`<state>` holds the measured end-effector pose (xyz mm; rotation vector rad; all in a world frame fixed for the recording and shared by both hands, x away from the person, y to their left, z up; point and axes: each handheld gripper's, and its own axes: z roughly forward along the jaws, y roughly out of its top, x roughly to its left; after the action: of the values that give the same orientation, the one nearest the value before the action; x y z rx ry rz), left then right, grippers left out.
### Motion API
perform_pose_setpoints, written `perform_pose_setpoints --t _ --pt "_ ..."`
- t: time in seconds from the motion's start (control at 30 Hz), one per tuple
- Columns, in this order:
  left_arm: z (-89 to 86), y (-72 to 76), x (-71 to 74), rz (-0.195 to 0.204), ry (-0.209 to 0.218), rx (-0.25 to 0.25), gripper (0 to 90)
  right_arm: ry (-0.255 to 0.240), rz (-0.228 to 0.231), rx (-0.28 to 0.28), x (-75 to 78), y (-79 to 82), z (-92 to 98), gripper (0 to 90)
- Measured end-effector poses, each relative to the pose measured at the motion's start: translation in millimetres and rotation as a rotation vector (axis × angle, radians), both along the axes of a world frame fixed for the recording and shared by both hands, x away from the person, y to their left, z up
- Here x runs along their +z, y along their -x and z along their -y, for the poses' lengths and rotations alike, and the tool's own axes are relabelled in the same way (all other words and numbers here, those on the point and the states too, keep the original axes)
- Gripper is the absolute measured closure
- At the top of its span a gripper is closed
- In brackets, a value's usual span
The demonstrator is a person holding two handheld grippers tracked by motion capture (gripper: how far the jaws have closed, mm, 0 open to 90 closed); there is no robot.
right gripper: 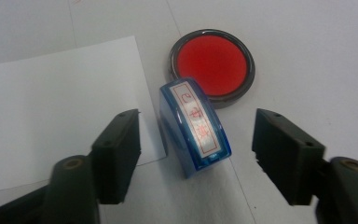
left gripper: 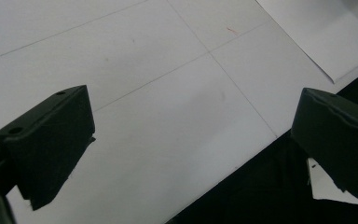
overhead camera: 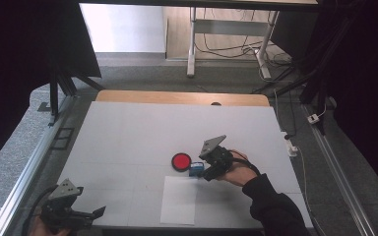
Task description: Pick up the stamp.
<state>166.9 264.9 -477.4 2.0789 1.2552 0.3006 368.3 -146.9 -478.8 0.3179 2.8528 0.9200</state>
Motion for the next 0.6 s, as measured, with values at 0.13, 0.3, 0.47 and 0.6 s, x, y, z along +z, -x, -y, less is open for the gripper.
perform_pose_setpoints --t 0.13,0.3,0.47,0.6 --pt "-0.2 -0.2 0.1 -0.002 -0.002 -0.001 0.0 0.023 -0.006 0.039 -1.0 -2.8 -3.4 44.5" --pt "0.0 -0.2 0.0 -0.003 -0.002 -0.002 0.0 0.019 -0.016 0.061 -2.7 -6.0 -6.2 50.5" --pt "0.1 -0.2 -0.1 -0.001 -0.006 -0.001 0.0 0.015 -0.027 0.089 -4.7 -9.0 -6.9 53.7" --pt "0.3 -0.2 -0.1 -0.004 -0.008 -0.002 0.0 0.016 -0.024 0.1 -3.8 -9.6 -7.0 57.8"
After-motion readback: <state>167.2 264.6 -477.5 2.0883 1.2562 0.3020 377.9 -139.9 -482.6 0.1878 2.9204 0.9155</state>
